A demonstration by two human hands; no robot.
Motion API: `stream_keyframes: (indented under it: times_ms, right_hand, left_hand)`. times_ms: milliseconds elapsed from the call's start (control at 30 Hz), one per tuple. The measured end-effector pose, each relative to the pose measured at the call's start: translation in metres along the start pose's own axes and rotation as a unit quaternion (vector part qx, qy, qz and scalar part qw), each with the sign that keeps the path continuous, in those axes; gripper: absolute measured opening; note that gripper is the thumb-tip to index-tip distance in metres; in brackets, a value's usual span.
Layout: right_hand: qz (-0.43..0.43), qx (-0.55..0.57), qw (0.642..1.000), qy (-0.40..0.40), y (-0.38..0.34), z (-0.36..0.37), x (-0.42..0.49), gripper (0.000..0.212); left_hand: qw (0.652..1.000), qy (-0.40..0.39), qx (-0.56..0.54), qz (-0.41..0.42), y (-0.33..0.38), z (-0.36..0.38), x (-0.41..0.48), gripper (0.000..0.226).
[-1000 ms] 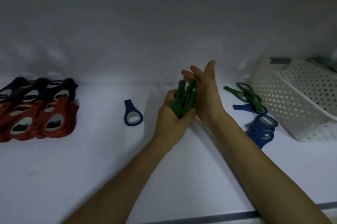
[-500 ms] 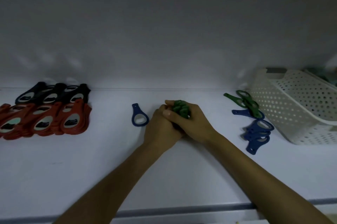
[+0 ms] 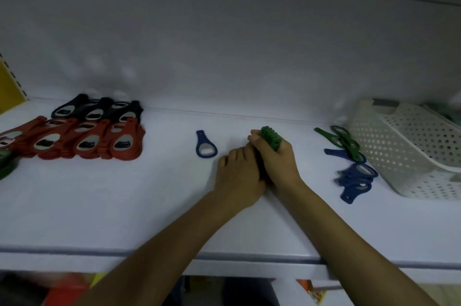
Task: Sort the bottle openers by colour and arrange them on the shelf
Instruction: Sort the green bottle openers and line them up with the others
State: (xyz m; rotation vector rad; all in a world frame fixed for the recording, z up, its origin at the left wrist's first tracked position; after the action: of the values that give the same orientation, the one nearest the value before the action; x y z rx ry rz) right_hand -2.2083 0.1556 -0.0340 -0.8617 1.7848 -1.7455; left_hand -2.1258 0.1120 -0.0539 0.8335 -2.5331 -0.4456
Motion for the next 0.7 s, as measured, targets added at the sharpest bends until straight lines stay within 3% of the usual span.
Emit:
stream_keyframes:
  times_ms: [100, 167, 267, 400, 533, 700]
  right_hand:
    - [0.024, 0.054, 0.998, 0.034, -0.01, 0.005, -0.01, 0.016]
    - [0.053, 0.146, 0.987, 0.028, -0.018, 0.012, -0.02, 0.016]
    - [0.108, 0.285, 0.952, -0.031, -0.033, 0.036, -0.031, 0.027]
    - [0.183, 0.416, 0.883, -0.116, -0.056, 0.089, -0.047, 0.02]
    - [0.258, 0.46, 0.827, -0.197, -0.068, 0.15, -0.068, 0.019]
    - [0.32, 0.462, 0.77, -0.304, -0.069, 0.213, -0.103, 0.029]
  left_hand:
    - [0.999, 0.012, -0.046, 0.019, -0.002, -0.008, -0.002, 0.056]
    - [0.993, 0.065, -0.087, 0.045, -0.008, -0.018, -0.009, 0.056]
    - [0.972, 0.174, -0.153, 0.039, -0.023, -0.042, -0.024, 0.049]
    - [0.939, 0.281, -0.197, -0.003, -0.054, -0.079, -0.048, 0.043]
    - [0.908, 0.345, -0.231, -0.053, -0.087, -0.115, -0.088, 0.027]
    - [0.9, 0.393, -0.146, -0.12, -0.125, -0.149, -0.141, 0.027]
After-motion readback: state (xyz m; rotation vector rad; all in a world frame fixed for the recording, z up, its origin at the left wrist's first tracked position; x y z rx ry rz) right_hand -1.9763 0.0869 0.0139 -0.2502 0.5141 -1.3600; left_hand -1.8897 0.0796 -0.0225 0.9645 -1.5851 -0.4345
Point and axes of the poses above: each hand's wrist, its own x-axis towards the middle knuckle, its own z-axis out of the palm, y = z × x, the point moved 1 cm from there along x, towards the middle knuckle, and after that the axes turned 5 degrees about -x, right-handed, at the moved point
